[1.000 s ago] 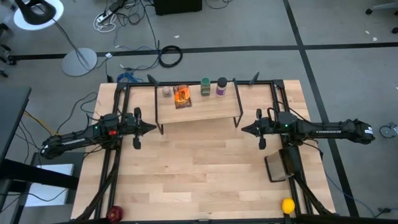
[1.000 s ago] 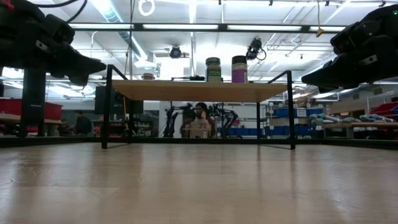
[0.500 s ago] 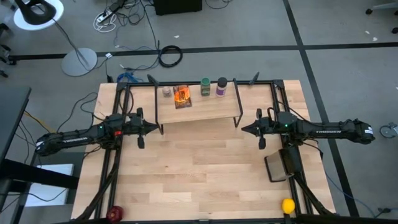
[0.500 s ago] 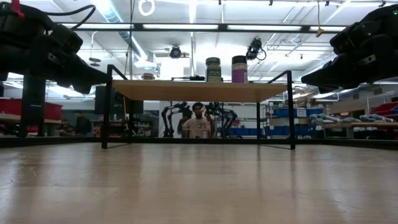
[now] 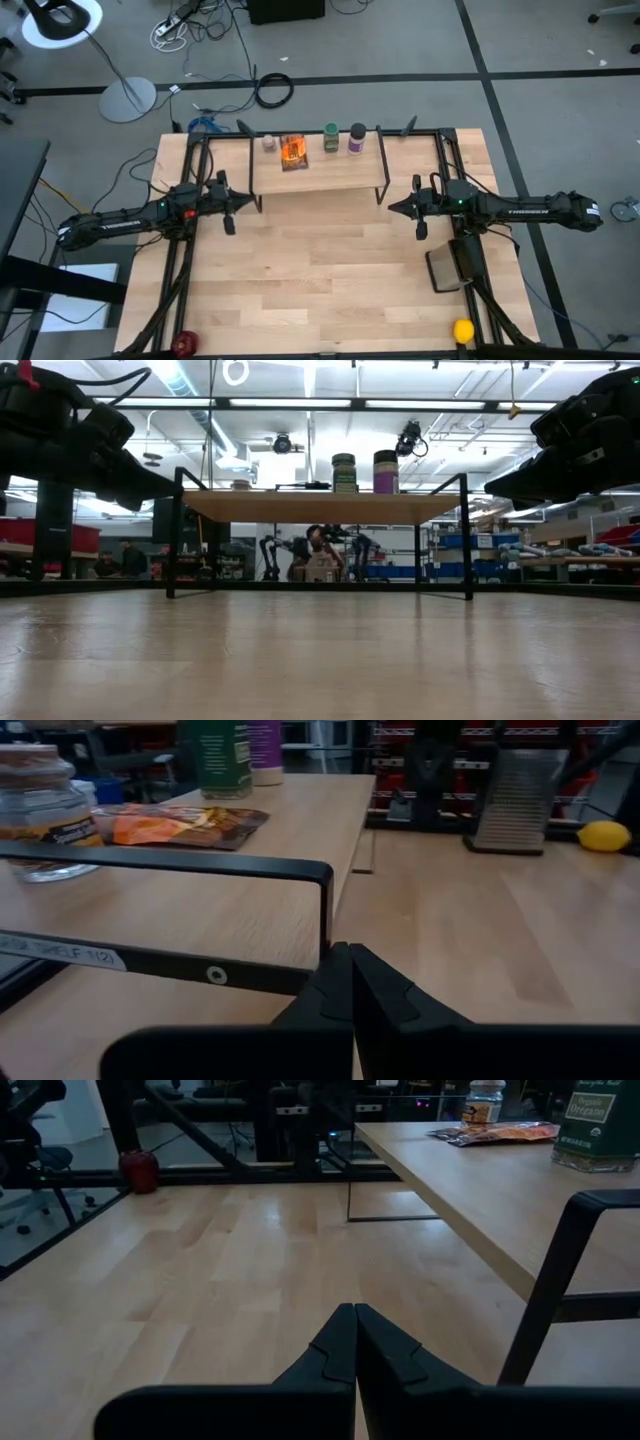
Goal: Shelf spices
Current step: Adjust the shelf
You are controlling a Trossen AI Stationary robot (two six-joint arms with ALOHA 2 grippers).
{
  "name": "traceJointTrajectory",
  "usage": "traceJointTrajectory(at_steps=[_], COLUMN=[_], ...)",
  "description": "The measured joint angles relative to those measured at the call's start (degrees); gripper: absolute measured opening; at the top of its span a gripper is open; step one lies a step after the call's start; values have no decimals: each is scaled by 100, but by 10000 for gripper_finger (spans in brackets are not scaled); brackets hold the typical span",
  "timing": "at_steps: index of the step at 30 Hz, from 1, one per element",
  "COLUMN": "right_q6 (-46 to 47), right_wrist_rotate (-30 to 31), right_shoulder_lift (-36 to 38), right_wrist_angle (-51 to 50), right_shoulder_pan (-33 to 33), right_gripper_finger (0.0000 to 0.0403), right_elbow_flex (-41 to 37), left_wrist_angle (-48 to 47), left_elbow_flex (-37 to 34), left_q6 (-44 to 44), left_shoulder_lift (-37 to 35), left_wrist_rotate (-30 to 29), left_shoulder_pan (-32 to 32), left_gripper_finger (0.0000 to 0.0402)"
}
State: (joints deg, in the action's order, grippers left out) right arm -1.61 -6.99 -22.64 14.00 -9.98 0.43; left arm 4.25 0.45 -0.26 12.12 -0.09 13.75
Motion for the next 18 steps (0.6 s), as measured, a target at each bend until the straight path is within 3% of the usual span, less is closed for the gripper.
traceJointTrajectory(at_steps=[8,18], right_q6=[0,0], right_wrist_rotate=[-6,-15], right_shoulder_lift=[-1,0], right_wrist_angle=[0,0], right_shoulder_pan=[0,0], right_gripper_finger=[1,1], right_elbow_flex=[0,0], left_wrist_angle=[-30,-76], left_elbow_flex=[-2,-2], left_q6=[1,-2], left_shoulder_lift=[0,0], left_wrist_rotate=[-380,-436], left_shoulder_pan=[1,3], left_gripper_finger=[0,0])
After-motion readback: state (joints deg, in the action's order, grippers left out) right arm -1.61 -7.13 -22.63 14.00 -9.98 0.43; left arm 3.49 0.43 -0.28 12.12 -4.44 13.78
